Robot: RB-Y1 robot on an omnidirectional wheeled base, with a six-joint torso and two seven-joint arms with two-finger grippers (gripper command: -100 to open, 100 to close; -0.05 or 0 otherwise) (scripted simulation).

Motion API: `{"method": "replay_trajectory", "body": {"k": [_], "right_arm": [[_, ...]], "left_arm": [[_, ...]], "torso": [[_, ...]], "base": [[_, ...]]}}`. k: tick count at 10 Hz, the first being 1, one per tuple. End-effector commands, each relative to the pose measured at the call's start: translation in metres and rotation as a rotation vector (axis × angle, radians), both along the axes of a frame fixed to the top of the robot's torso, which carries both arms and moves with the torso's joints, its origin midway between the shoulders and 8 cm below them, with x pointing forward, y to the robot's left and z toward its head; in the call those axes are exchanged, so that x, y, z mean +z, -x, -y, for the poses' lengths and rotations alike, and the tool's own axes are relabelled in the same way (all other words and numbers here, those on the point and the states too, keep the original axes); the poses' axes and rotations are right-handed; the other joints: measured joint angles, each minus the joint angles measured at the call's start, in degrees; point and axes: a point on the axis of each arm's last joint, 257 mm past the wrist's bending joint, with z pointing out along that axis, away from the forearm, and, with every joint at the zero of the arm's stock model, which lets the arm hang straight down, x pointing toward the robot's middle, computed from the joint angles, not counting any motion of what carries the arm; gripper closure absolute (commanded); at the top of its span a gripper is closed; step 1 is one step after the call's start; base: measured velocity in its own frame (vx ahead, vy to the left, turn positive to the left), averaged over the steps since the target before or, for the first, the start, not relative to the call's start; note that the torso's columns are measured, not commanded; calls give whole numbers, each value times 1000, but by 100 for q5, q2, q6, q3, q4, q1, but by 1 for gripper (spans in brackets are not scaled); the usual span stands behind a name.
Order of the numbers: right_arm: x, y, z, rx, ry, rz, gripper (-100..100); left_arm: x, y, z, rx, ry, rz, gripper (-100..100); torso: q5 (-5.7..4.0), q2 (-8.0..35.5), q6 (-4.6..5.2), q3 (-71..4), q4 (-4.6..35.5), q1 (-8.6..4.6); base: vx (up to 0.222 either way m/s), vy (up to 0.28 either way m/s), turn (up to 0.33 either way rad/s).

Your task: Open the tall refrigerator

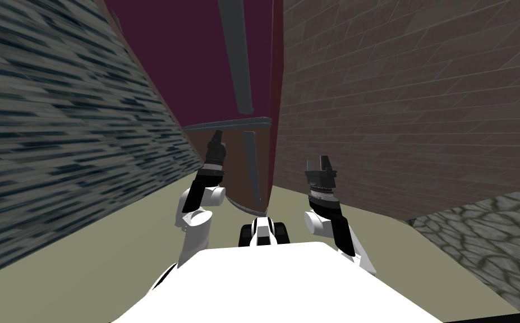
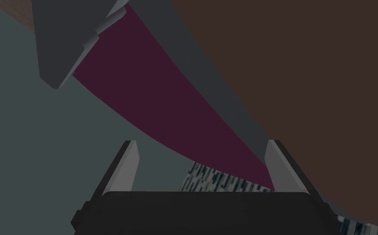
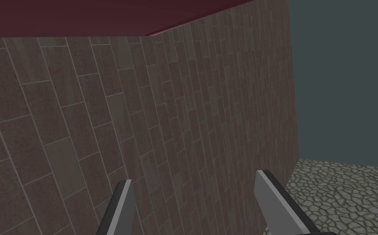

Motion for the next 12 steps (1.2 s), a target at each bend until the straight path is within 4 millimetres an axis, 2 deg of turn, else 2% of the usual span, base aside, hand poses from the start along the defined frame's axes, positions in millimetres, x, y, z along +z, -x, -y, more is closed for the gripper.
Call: {"method": "replay_trajectory", "body": {"k": [1,6,7,12], "right_arm": [[0,0,0,0,0,0,0],[0,0,0,0,0,0,0],[0,0,0,0,0,0,0],[0,0,0,0,0,0,0]], "left_arm": [[8,-6,7,-1,-4,-14,-100],[32,-16,25,-9,-21,-27,-100],[30,-18,25,-7,-20,-37,-100],[51,-24,41,-7,-43,-56,-100]], "torso": [[0,-1,0,0,-1,1],[-3,2,1,1,0,-9],[-4,4,0,3,1,-12],[-1,1,0,1,0,-4]], "base": [[-20,-34,10],[-25,-52,12],[-19,-49,5],[-19,-42,10]]}}
